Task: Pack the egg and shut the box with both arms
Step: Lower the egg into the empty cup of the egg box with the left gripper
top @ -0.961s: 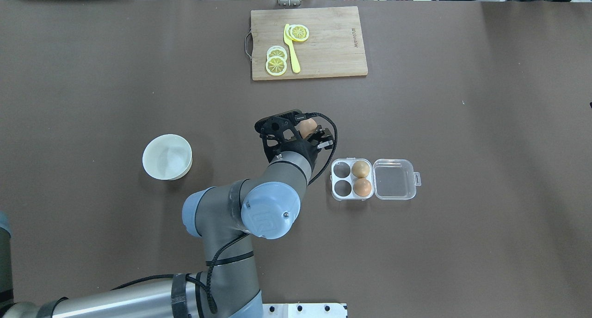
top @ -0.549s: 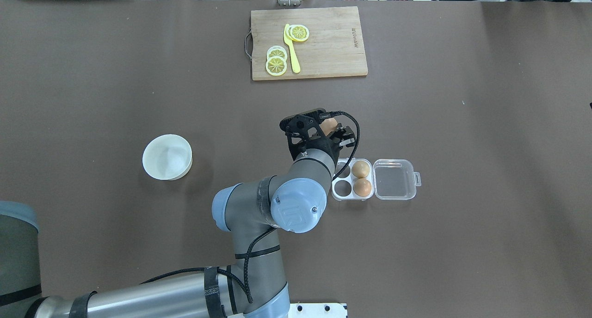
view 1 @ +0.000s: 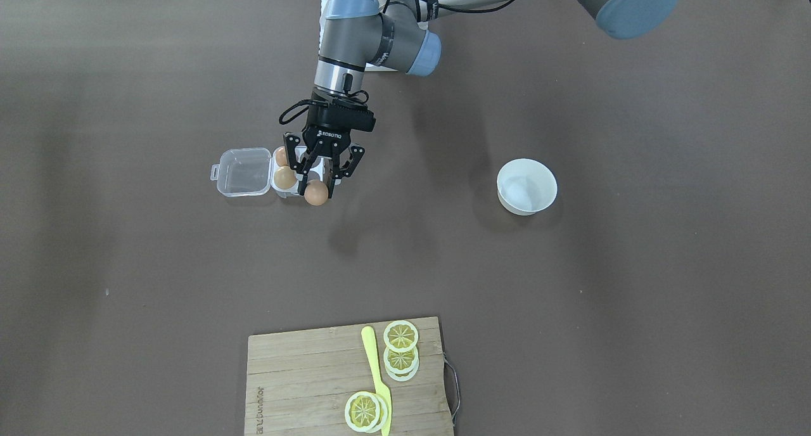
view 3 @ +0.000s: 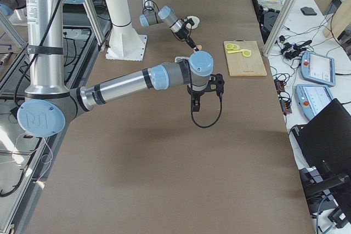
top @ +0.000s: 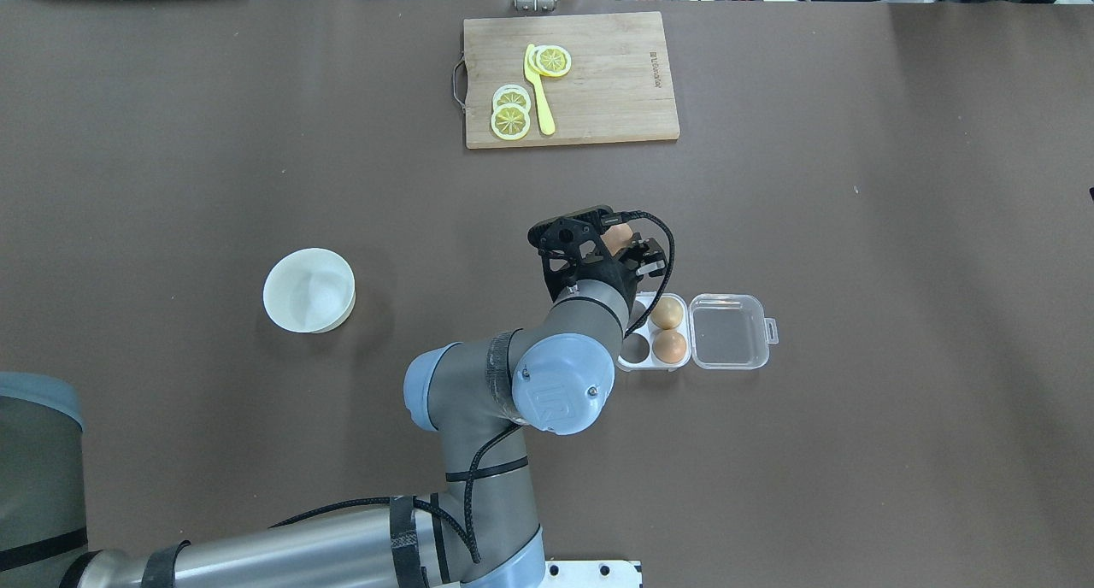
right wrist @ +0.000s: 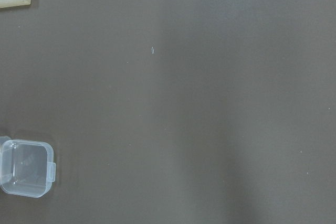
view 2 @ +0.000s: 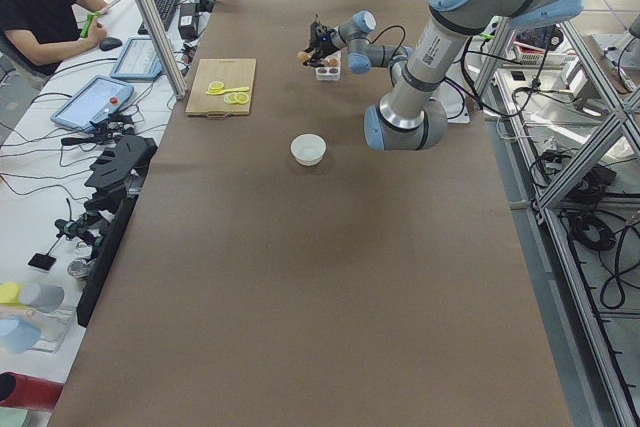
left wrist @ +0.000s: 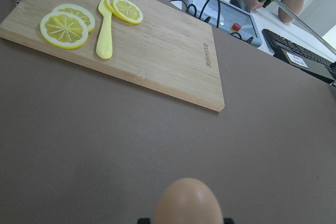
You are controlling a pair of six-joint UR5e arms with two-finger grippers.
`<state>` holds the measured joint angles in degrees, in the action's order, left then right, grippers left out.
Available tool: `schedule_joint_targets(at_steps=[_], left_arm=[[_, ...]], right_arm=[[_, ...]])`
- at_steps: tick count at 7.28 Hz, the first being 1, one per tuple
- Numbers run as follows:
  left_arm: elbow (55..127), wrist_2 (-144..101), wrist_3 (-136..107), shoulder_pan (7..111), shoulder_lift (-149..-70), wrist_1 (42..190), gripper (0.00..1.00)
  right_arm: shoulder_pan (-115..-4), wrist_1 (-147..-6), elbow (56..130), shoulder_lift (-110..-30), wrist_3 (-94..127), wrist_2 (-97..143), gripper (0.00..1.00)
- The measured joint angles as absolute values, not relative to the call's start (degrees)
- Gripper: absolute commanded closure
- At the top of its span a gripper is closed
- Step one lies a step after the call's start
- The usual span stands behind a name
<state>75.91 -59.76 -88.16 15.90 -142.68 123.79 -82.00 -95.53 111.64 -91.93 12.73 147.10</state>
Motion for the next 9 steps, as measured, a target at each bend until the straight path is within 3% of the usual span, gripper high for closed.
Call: schedule_joint_targets(at_steps=[9], left_arm=[[73.31, -59.69, -88.07, 12.91, -142.81, 124.98, 1.00]], right_arm=[[-82.01, -95.90, 111.69, -92.08, 13.38, 148.62, 0.00]])
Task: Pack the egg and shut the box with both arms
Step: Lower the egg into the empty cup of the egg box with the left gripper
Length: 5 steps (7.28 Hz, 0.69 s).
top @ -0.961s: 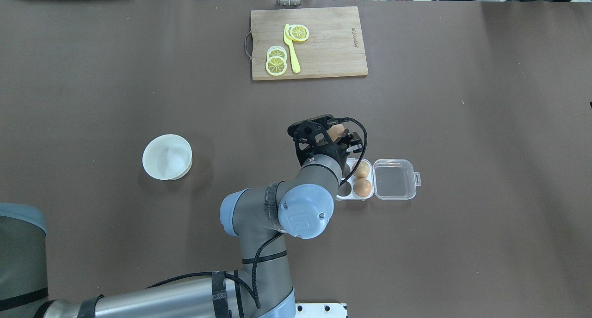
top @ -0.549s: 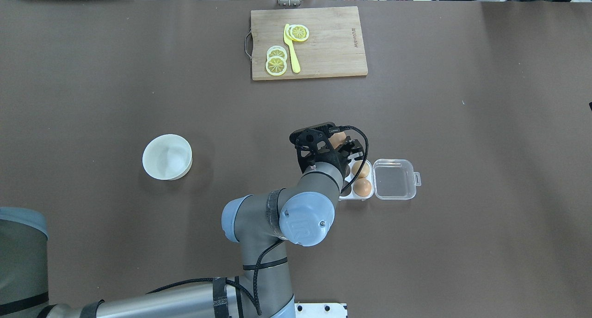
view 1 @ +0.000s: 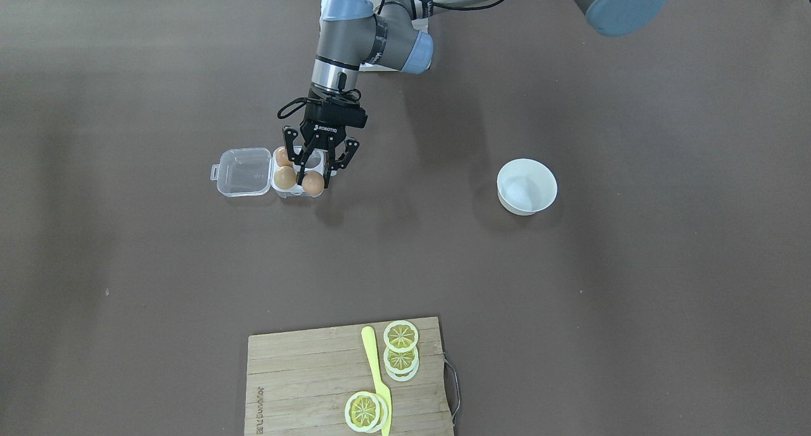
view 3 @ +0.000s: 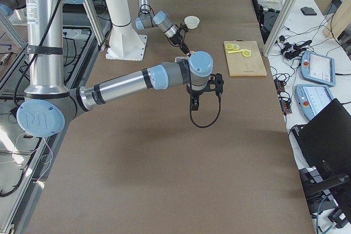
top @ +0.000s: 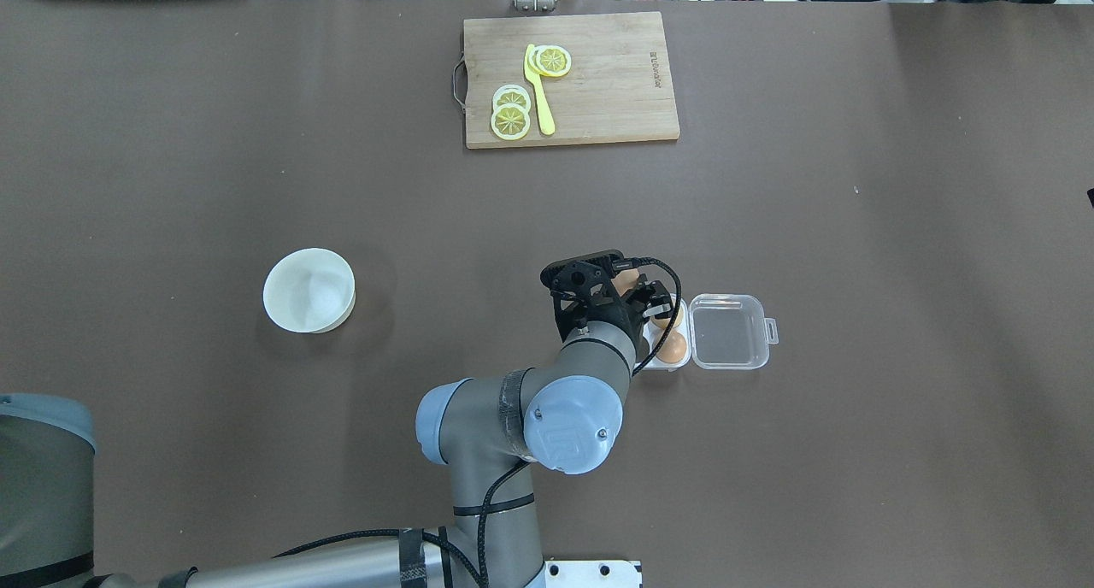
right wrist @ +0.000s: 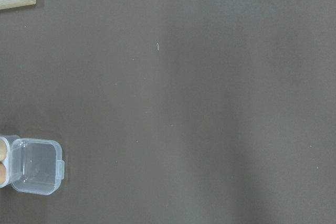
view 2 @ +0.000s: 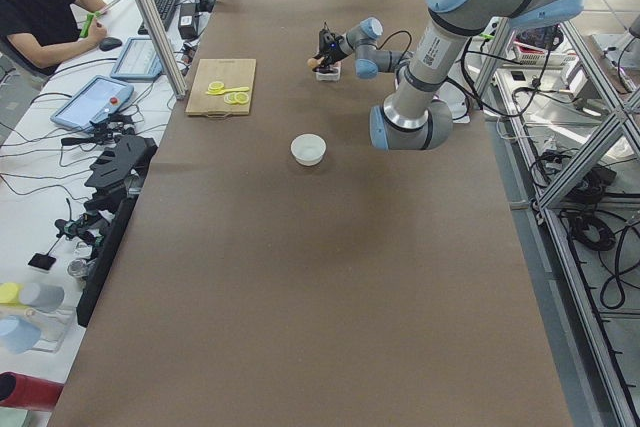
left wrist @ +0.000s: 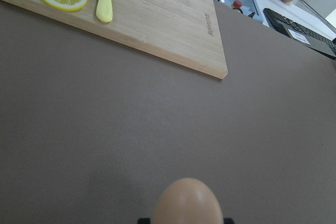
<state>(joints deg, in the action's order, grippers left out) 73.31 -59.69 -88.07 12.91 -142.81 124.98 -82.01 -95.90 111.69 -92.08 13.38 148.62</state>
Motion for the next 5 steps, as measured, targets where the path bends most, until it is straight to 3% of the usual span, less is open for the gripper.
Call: schedule_joint_targets(at_steps=[5], left_arm=[[73.45, -59.78, -87.98, 11.46, -143.25, 124.89, 1.00]], right_arm=[[-81.96, -95.89, 111.46, -91.89, 13.45, 148.59, 0.00]])
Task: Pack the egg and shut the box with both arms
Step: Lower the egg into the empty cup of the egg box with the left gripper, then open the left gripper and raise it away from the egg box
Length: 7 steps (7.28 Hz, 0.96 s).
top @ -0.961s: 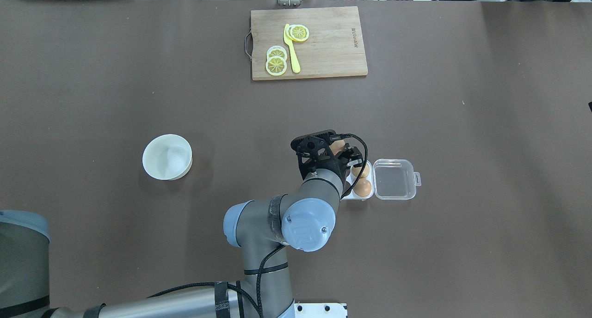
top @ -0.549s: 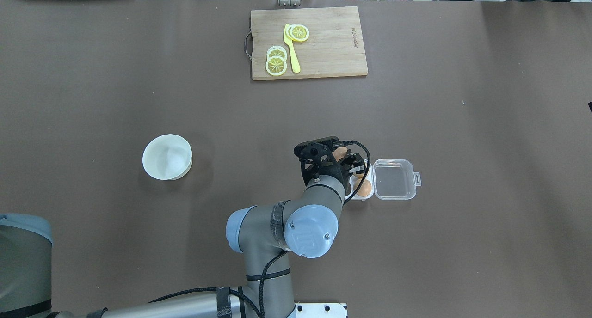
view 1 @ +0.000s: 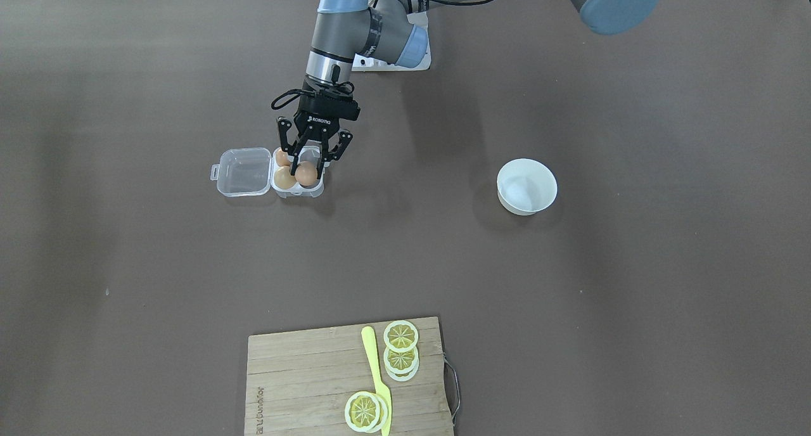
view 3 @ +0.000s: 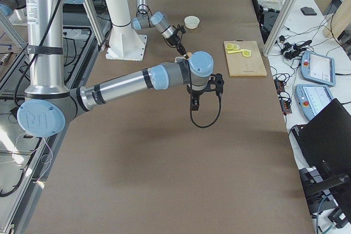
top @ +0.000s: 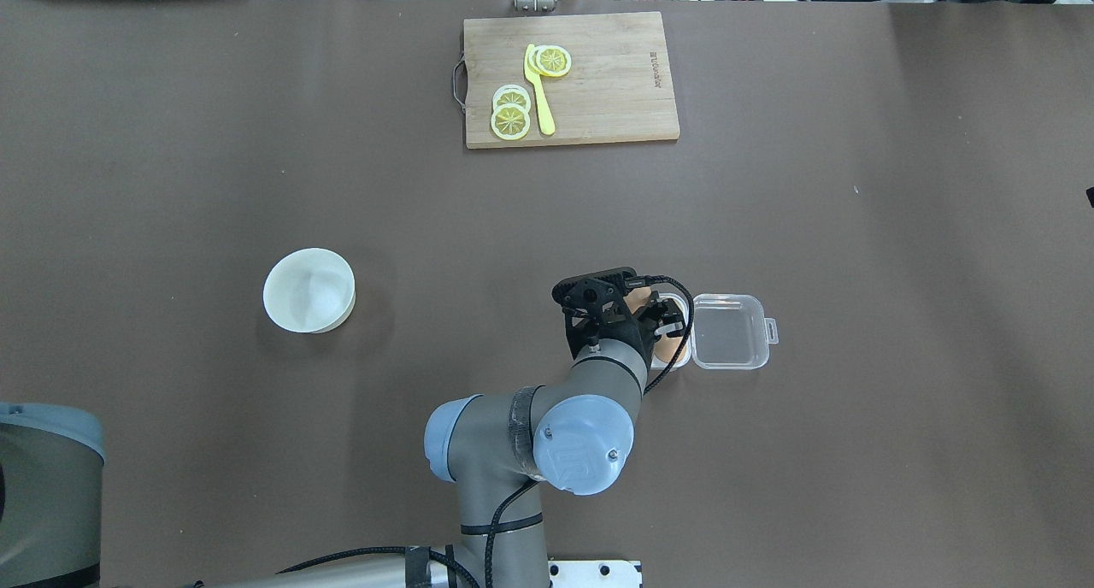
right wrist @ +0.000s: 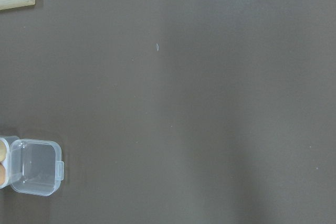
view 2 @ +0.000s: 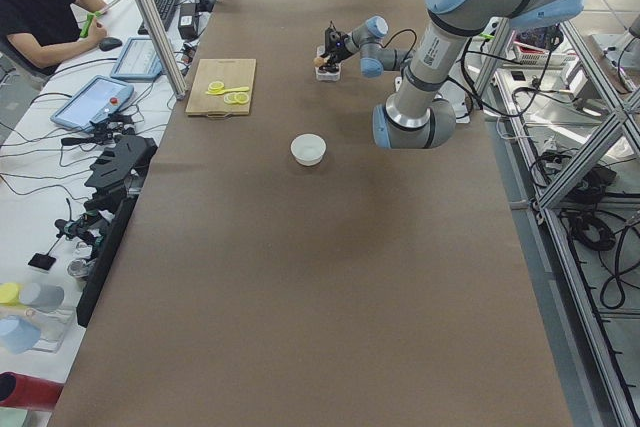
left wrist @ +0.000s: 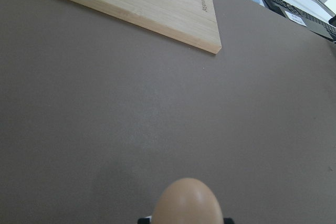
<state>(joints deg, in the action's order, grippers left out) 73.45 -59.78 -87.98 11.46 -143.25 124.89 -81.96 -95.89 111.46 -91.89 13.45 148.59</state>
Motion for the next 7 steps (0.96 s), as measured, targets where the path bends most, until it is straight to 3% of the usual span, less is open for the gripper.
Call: schedule_joint_targets(at_steps=[1, 2, 3, 7], left_arm=[[73.50, -59.72, -87.98, 11.39, -143.25, 124.89, 0.88], [73.59, -59.69, -87.98, 11.36, -143.32, 124.89, 0.60], [73.67, -59.66, -87.98, 11.36, -143.38, 124.89, 0.45], [73.83, -57.93, -88.03, 11.67, -143.52, 124.93, 0.43]], right_arm=[[-81.98, -95.89, 111.45, -91.87, 13.45, 148.60, 0.00], [-81.99, -95.89, 111.49, -91.85, 13.45, 148.64, 0.00], [-82.00, -95.90, 111.55, -91.77, 13.47, 148.66, 0.00], [-82.00, -95.94, 111.66, -91.59, 13.63, 148.64, 0.00]])
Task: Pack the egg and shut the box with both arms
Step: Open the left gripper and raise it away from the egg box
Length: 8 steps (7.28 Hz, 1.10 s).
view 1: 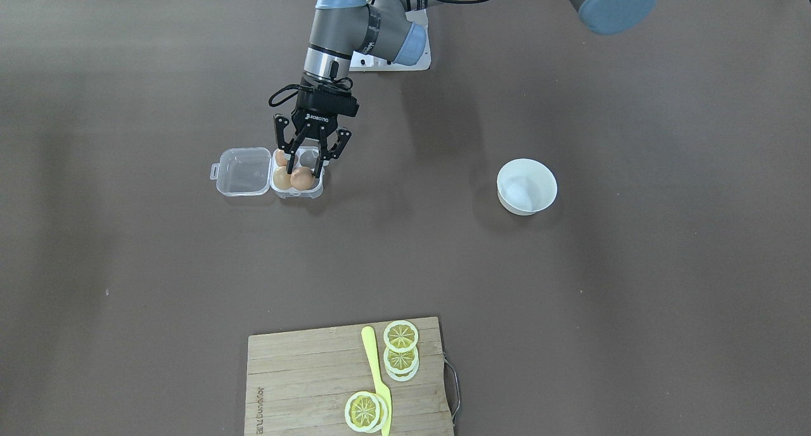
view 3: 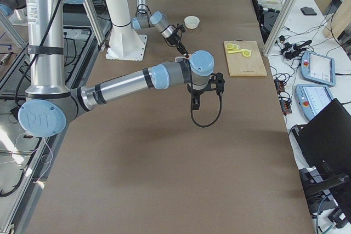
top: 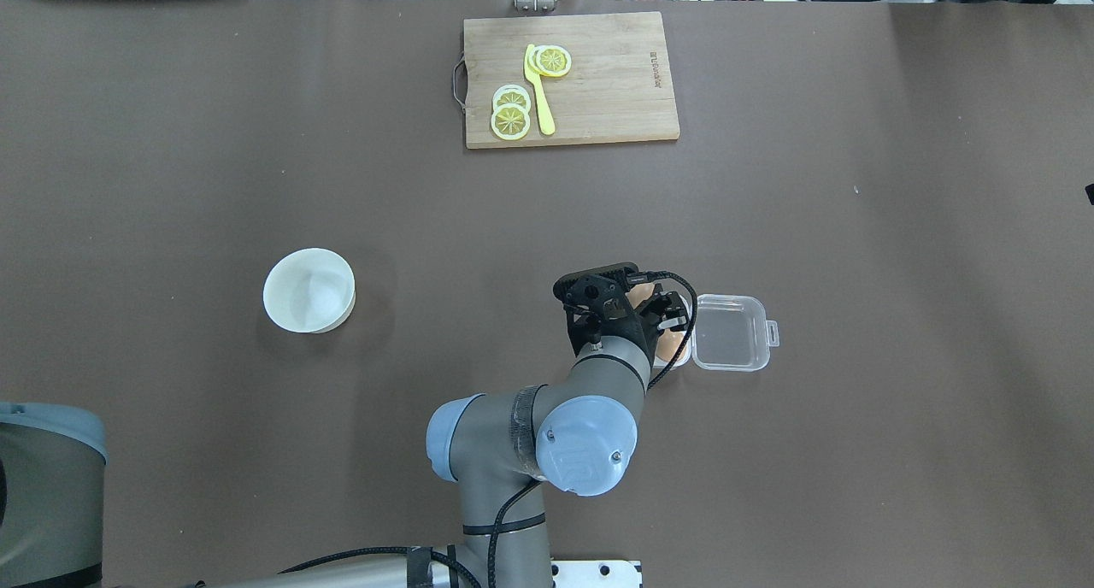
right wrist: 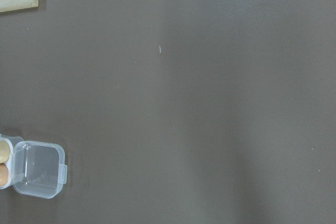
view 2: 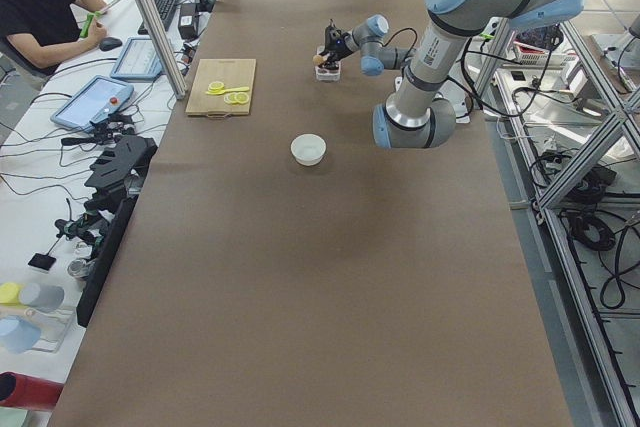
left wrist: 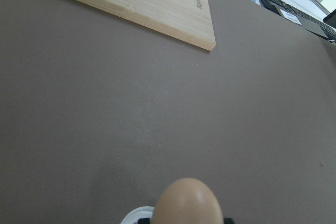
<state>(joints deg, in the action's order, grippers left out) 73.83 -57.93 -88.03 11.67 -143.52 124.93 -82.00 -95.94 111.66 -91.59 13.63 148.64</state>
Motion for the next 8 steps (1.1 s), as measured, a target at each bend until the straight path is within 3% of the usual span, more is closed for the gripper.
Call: schedule_joint_targets(at_steps=[3, 5, 8], left_arm=[[73.97, -57.85, -88.12, 12.43, -143.64, 125.22, 0.43], [75.27, -58.22, -88.21, 14.07, -144.05, 127.20, 0.03], [77.40, -60.19, -87.92, 17.92, -144.22, 127.56, 0.03]], right_arm=[[-82.00, -95.94, 111.65, -91.39, 13.65, 148.63, 0.00], [-82.00, -95.97, 111.70, -91.33, 13.62, 148.68, 0.00], [-81.98, -95.92, 111.91, -91.19, 13.70, 148.69, 0.00]])
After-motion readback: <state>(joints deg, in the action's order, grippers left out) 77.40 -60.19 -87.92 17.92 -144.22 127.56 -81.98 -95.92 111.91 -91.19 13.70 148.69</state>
